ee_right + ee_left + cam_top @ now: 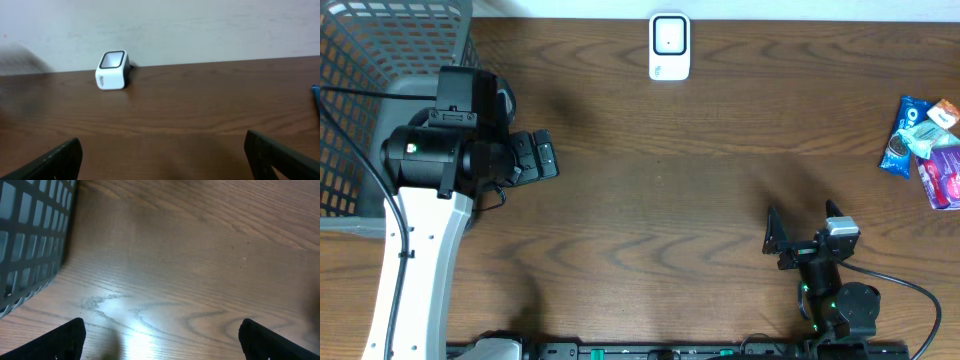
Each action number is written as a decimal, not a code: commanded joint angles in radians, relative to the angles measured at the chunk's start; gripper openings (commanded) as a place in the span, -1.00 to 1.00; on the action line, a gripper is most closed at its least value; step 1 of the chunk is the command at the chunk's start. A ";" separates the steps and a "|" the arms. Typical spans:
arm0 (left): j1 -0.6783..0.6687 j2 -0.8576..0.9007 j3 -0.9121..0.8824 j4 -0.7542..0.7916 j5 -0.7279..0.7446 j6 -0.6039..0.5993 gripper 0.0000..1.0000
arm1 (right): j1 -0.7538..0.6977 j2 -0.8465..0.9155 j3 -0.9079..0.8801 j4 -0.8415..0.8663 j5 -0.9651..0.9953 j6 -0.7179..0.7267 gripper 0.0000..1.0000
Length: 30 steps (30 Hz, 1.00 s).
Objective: Scan the item barcode
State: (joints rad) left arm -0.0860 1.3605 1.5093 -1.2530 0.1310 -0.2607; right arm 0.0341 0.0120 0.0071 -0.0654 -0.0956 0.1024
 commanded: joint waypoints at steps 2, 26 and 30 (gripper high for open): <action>0.003 -0.002 0.018 -0.003 -0.005 0.013 0.96 | -0.002 -0.008 -0.002 -0.009 0.023 -0.011 0.98; 0.003 -0.002 0.018 -0.003 -0.005 0.013 0.96 | -0.003 -0.007 -0.002 -0.014 0.060 -0.112 0.98; 0.003 -0.002 0.018 -0.003 -0.005 0.013 0.96 | -0.002 -0.007 -0.002 -0.014 0.059 -0.109 0.99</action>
